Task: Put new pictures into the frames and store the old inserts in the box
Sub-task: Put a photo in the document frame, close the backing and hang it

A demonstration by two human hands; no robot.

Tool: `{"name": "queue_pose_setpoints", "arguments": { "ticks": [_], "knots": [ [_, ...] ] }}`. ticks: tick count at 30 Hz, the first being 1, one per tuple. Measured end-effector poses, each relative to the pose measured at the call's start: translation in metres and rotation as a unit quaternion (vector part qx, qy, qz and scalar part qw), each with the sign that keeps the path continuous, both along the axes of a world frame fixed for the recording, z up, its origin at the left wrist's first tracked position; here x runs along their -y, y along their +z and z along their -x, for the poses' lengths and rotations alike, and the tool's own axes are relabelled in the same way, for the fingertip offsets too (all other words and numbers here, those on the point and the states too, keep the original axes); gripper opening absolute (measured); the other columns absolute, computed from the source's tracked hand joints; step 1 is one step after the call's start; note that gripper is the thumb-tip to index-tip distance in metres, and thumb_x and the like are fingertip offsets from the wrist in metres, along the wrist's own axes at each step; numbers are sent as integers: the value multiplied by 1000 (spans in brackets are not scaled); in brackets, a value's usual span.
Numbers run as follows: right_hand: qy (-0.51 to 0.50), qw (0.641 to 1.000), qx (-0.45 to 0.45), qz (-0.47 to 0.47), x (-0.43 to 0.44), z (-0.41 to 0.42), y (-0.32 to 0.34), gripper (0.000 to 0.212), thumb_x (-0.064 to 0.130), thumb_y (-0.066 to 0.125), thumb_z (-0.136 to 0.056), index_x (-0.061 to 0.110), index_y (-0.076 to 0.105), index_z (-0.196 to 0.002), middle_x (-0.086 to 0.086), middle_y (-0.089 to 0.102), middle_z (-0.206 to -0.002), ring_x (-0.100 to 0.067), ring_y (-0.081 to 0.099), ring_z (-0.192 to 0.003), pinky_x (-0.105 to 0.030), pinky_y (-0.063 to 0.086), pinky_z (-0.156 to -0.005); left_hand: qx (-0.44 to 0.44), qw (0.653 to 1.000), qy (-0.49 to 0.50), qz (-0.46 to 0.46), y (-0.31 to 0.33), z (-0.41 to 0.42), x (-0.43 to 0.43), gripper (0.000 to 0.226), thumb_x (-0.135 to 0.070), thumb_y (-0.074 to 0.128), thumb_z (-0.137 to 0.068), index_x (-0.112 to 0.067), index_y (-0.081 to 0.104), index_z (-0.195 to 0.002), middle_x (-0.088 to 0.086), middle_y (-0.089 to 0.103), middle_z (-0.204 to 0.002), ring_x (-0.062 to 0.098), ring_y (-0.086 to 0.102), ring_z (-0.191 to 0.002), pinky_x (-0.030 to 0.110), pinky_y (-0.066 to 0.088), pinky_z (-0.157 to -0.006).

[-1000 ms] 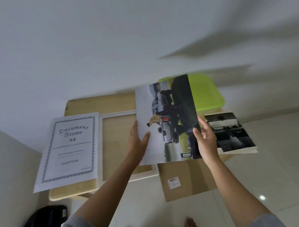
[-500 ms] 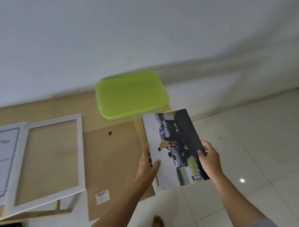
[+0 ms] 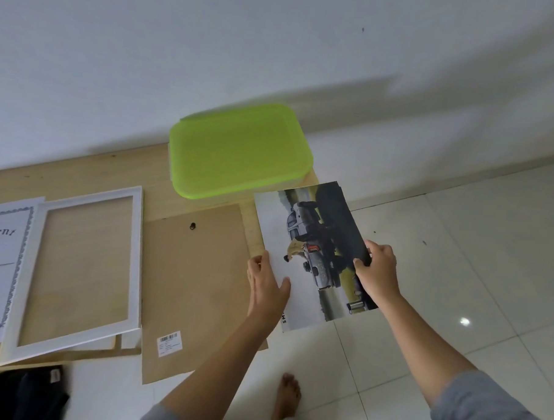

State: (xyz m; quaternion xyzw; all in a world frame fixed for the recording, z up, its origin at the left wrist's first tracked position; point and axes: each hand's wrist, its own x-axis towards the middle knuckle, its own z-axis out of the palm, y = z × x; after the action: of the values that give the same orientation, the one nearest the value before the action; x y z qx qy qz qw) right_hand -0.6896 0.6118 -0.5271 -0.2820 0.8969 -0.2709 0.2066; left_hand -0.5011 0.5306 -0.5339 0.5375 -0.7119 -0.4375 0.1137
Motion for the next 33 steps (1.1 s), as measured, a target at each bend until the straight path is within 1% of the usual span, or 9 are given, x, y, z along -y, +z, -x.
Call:
{"name": "queue_pose_setpoints", "arguments": {
  "ticks": [4, 9, 14, 16, 20, 24, 26, 29, 33],
  "knots": [
    [14, 1000, -8, -23, 4, -1, -2, 44, 13, 60, -87, 9, 48, -130, -14, 44, -118, -29, 46, -111, -36, 46, -94, 34, 999, -5, 27, -2, 0, 4, 49, -12, 53, -84, -9, 33, -129, 4, 27, -116, 17, 25, -109, 23, 28, -91],
    [18, 999, -26, -22, 8, -11, 3, 42, 13, 57, -89, 9, 49, -129, -13, 46, -121, -27, 46, -114, -35, 46, -95, 57, 996, -53, 49, 0, -8, 10, 55, -18, 49, -90, -9, 26, -140, 6, 29, -128, 20, 26, -121, 26, 28, -102],
    [58, 997, -41, -3, 29, -31, 19, 39, 12, 52, -91, 8, 49, -129, -11, 48, -129, -26, 45, -121, -36, 42, -99, 82, 981, -106, 143, 12, -32, 35, 50, -27, 42, -95, -10, 31, -140, 3, 32, -140, 18, 24, -130, 29, 26, -108],
    [77, 995, -58, 11, 45, -44, 29, 38, 11, 52, -91, 7, 50, -129, -10, 51, -130, -26, 46, -123, -36, 40, -102, 102, 971, -123, 180, 18, -50, 51, 50, -30, 39, -96, -11, 30, -141, 4, 29, -147, 18, 19, -138, 31, 21, -112],
    [91, 992, -76, 46, 94, -91, 50, 38, 12, 53, -89, 5, 52, -127, -11, 55, -128, -28, 48, -121, -40, 39, -104, 129, 956, -129, 231, 33, -107, 102, 54, -37, 33, -98, -12, 24, -145, 5, 18, -155, 17, 6, -145, 31, 11, -115],
    [116, 986, -101, 56, 152, -162, 63, 41, 11, 53, -89, 2, 49, -129, -14, 51, -133, -27, 44, -127, -35, 31, -108, 141, 945, -116, 270, 51, -185, 159, 63, -48, 22, -94, -10, 29, -144, 9, 21, -154, 21, 11, -144, 31, 11, -115],
    [127, 985, -93, 65, 179, -202, 67, 43, 13, 52, -91, 3, 46, -132, -11, 47, -138, -24, 40, -130, -33, 29, -109, 155, 941, -117, 277, 56, -227, 186, 67, -51, 16, -92, -10, 26, -145, 8, 19, -155, 20, 8, -145, 31, 9, -116],
    [148, 982, -85, 84, 225, -270, 69, 43, 12, 54, -89, 2, 47, -131, -13, 48, -136, -25, 42, -128, -32, 31, -108, 168, 942, -91, 276, 56, -299, 229, 57, -43, 27, -98, -13, 20, -146, 6, 13, -156, 17, 3, -145, 30, 6, -116],
    [189, 975, -74, 93, 275, -358, 63, 42, 11, 53, -89, 3, 48, -130, -13, 50, -134, -26, 43, -127, -32, 32, -106, 183, 948, -43, 256, 55, -391, 261, 58, -42, 29, -98, -12, 20, -147, 6, 12, -156, 18, 2, -145, 32, 8, -116]
  ]
}}
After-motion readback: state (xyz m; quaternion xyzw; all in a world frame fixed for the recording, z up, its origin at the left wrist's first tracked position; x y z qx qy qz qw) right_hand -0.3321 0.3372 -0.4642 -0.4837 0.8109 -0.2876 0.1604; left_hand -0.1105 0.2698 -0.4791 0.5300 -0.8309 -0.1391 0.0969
